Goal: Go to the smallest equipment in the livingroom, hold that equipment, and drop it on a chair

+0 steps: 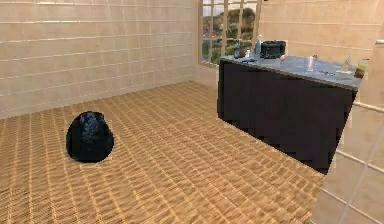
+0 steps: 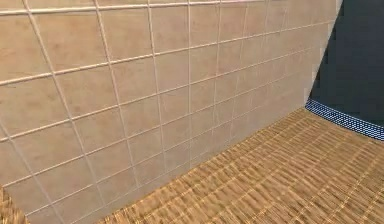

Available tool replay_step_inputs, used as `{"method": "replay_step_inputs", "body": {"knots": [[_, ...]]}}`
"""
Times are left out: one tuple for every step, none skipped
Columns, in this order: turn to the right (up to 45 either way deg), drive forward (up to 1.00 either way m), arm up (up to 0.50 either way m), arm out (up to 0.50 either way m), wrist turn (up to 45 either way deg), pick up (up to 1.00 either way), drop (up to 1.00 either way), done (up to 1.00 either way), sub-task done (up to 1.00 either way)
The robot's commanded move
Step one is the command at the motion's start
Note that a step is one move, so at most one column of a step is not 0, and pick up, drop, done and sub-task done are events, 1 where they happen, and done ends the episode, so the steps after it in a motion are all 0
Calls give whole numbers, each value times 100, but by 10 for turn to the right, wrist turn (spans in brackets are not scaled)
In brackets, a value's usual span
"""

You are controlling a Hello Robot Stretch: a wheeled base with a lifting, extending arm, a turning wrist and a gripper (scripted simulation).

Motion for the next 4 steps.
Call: {"method": "replay_step_inputs", "body": {"knots": [[0,100,0,0,0,0,0,0,0],[-30,0,0,0,0,0,0,0,0],[0,100,0,0,0,0,0,0,0],[-30,0,0,0,0,0,0,0,0]]}}
